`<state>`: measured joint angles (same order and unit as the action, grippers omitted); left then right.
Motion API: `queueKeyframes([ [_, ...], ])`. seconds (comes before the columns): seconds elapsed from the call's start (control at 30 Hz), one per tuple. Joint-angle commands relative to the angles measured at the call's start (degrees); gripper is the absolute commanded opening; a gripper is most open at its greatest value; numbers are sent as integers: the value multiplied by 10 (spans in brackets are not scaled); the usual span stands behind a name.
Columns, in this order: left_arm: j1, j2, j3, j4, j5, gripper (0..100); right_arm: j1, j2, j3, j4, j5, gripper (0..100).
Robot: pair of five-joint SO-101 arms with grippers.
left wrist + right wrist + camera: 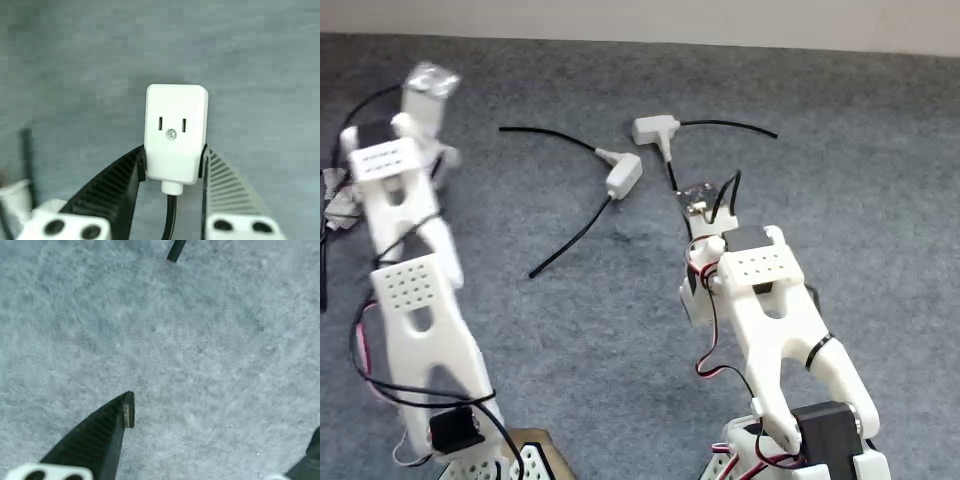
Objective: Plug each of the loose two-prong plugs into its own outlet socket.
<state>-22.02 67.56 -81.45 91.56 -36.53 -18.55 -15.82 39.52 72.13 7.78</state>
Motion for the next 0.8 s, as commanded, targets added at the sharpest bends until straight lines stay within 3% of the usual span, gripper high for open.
queueKeyframes([
  [0.0, 46, -87, -119, 113, 69, 8, -1, -8, -5, 11, 6, 493],
  [0.1, 57, -131, -87, 113, 99, 8, 0, -8, -5, 11, 6, 493],
  [0.27, 91, -241, 180, 112, 108, 8, 39, -8, -6, 7, 7, 493],
  [0.53, 235, -534, 528, 106, 119, 8, 62, -7, -3, 11, 8, 493],
  [0.77, 352, -805, 937, -42, 128, 8, 62, -8, 32, 6, 25, 493],
])
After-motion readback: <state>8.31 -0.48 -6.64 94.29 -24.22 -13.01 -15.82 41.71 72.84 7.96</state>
